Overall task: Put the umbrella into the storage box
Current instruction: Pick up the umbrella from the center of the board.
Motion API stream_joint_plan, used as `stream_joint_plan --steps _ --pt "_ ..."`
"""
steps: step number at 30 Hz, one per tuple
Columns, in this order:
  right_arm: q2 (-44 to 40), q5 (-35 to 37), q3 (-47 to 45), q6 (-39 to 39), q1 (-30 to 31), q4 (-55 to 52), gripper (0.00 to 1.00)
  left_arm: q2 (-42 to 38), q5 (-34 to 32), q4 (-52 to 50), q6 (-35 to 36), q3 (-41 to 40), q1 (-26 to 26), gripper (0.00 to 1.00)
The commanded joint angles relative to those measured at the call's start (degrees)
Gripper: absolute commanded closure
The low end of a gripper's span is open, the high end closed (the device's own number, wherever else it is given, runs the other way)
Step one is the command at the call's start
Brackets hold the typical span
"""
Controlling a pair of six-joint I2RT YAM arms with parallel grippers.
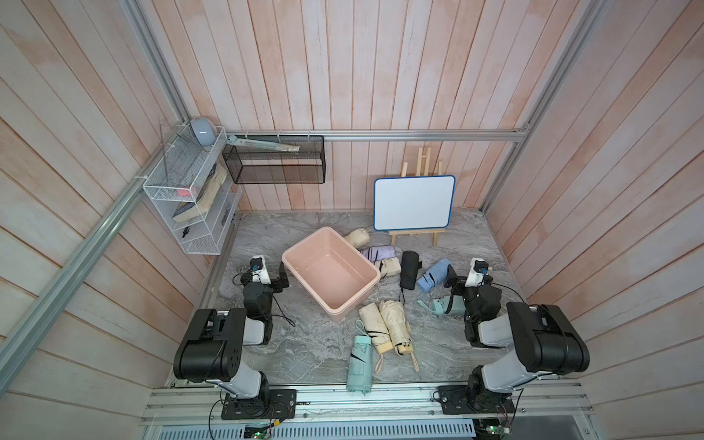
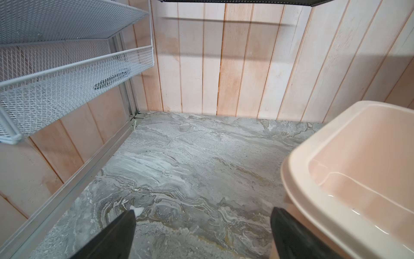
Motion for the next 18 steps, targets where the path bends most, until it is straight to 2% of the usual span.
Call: stream_joint_plan --steps 1,15,18 --pt "-0.3 -0.5 0.8 -0.5 -0.2 0.3 0.02 0.2 0.4 1.1 0.1 0.0 0.0 0.0" --pt "-0.3 -0.5 0.8 -0.5 -0.2 0.3 0.02 0.0 0.2 1.5 0.0 -0.4 -0.1 0.0" --pt "-1.1 0.6 0.1 -0.4 0.0 1.4 0.02 -2.9 -1.3 0.2 -0.7 -0.9 0.0 0.0"
